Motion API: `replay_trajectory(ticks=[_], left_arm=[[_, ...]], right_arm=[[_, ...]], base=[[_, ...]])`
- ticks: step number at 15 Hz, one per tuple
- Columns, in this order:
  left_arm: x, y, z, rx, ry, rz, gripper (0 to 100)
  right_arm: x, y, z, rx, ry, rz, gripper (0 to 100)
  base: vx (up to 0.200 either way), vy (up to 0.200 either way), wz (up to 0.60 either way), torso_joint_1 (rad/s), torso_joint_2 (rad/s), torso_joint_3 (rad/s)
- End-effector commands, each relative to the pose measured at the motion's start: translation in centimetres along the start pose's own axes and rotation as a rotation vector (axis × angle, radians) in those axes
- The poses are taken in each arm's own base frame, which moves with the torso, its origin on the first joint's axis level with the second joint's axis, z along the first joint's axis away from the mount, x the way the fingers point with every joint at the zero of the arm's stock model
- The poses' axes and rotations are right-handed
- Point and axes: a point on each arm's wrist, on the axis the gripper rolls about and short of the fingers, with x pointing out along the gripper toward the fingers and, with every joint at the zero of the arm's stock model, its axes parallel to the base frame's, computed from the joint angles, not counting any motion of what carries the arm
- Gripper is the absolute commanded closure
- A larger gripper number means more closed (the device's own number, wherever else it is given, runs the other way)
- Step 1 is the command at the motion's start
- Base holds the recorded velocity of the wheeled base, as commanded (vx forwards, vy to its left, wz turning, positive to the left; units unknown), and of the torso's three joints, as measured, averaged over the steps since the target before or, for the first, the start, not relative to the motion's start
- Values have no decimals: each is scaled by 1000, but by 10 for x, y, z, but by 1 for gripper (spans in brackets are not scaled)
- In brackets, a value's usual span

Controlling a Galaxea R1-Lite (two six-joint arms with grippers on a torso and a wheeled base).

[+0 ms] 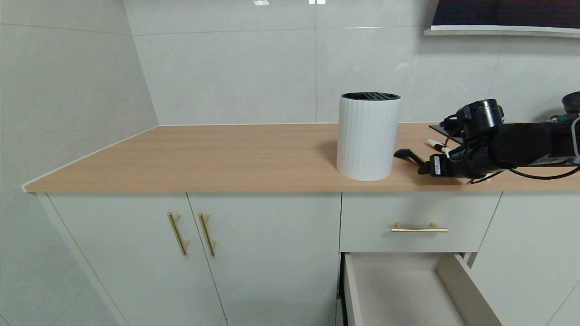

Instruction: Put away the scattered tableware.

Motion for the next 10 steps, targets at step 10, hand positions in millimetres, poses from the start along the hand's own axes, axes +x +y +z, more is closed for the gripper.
replay_trajectory(ticks=[10], left_arm=[[0,0,0,0,1,0,0]], right_arm=[[-16,-3,5,10,-24,-11,100]], base=[[0,0,0,0,0,0]])
